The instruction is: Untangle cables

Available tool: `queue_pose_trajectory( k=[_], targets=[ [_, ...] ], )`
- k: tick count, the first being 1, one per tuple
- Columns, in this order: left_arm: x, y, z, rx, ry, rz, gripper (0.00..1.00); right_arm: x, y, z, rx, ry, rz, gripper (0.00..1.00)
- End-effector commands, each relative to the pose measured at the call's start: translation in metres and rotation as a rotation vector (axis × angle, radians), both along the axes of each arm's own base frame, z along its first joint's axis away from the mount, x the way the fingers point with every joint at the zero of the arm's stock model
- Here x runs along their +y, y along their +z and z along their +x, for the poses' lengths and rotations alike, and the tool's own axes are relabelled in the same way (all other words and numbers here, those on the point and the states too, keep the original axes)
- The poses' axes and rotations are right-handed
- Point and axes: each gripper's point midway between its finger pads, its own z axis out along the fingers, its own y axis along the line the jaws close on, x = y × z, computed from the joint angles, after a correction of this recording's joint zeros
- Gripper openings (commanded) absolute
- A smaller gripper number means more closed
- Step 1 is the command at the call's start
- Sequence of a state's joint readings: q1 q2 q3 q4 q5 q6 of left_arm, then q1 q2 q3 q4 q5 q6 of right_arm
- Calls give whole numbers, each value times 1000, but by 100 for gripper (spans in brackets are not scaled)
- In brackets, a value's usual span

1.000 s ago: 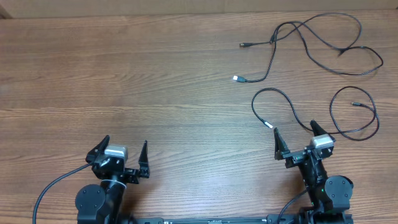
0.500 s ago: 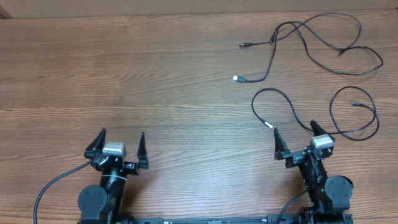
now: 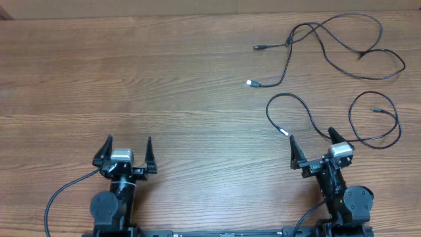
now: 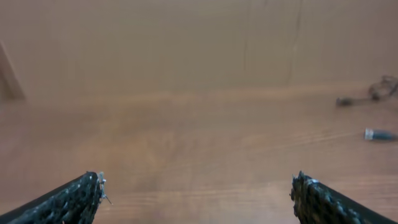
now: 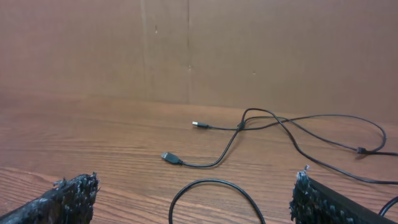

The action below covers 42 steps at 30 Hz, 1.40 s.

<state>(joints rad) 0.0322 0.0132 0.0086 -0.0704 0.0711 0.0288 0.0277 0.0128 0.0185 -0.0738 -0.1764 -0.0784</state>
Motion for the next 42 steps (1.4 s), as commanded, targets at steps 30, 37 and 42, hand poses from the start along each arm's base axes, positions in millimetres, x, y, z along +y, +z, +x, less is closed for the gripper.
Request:
queue_pose_trajectory(
  k=[30, 37, 42],
  targets=[
    [10, -2, 0, 4, 59, -58, 100, 1, -1, 0, -4, 5, 7, 100],
    [10, -2, 0, 4, 59, -59, 99, 1, -1, 0, -3, 5, 7, 100],
    [10, -2, 0, 4, 59, -58, 99, 1, -1, 0, -3, 5, 7, 100]
  ],
)
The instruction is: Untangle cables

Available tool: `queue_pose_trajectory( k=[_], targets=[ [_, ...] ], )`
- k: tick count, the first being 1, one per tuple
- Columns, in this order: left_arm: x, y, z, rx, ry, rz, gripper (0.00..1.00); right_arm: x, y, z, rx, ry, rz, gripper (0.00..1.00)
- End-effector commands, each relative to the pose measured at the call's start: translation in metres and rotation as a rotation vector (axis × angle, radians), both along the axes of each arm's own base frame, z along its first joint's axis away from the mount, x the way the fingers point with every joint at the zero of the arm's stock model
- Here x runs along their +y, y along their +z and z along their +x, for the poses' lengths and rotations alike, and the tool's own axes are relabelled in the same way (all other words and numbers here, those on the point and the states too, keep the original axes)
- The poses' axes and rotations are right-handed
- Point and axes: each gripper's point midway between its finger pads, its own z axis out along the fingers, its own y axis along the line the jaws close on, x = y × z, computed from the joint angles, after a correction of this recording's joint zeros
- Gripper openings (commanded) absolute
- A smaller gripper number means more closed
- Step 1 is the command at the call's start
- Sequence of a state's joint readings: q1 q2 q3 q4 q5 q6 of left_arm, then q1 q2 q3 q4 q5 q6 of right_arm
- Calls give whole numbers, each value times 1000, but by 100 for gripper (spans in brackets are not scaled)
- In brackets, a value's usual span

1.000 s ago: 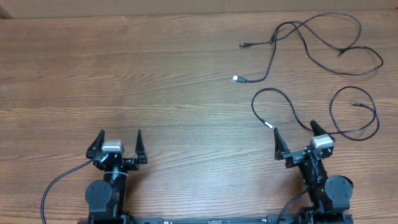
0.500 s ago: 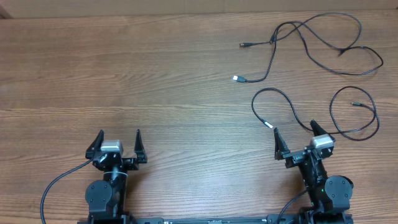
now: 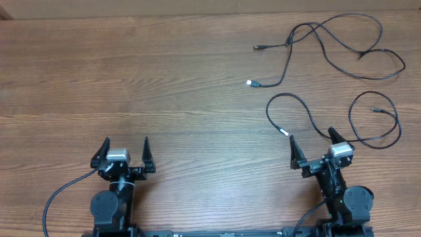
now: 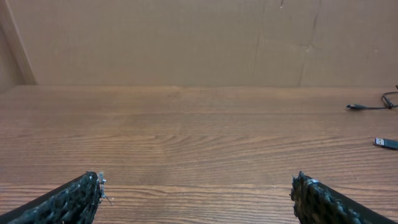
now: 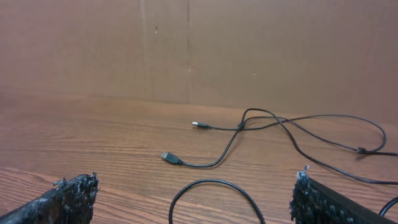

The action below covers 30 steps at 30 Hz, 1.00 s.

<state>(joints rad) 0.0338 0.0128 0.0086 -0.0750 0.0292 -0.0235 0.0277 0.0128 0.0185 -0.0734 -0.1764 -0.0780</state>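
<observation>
Two thin black cables lie at the table's right. The far cable crosses itself at a knot [image 3: 289, 41] [image 5: 242, 124]; its silver USB plug [image 3: 250, 83] [image 5: 168, 157] [image 4: 385, 143] and small plug [image 3: 258, 47] [image 5: 199, 124] point left. The near cable curves in a loop [image 3: 287, 96] [image 5: 211, 182] just ahead of my right gripper [image 3: 312, 142] [image 5: 198, 177], which is open and empty, and runs on past its right finger to a second loop [image 3: 378, 95]. My left gripper [image 3: 125, 146] [image 4: 198, 182] is open over bare wood, far left of both cables.
The wooden table [image 3: 164, 79] ends at a brown cardboard wall [image 5: 249, 43] along the far side. A grey cable from the left arm's base [image 3: 56, 197] trails at the near left edge.
My left gripper has shifted slightly to the left and toward the near edge, and its view has gone from blurred to sharp. The right arm and both cables are unchanged.
</observation>
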Motion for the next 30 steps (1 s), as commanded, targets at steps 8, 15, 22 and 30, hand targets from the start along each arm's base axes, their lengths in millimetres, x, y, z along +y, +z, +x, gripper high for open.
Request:
queue_pose_trajectory(
  k=[8, 15, 22, 30],
  targets=[
    [2, -1, 0, -1, 11, -9, 99, 1, -1, 0, -3, 5, 6, 100],
    [2, -1, 0, -1, 11, -10, 100, -7, -2, 1, 0, -35, 2, 100],
    [2, -1, 0, -1, 11, -9, 100, -7, -2, 1, -3, -36, 2, 100],
    [2, -1, 0, -1, 11, -10, 99, -7, -2, 1, -3, -36, 2, 100]
  ],
)
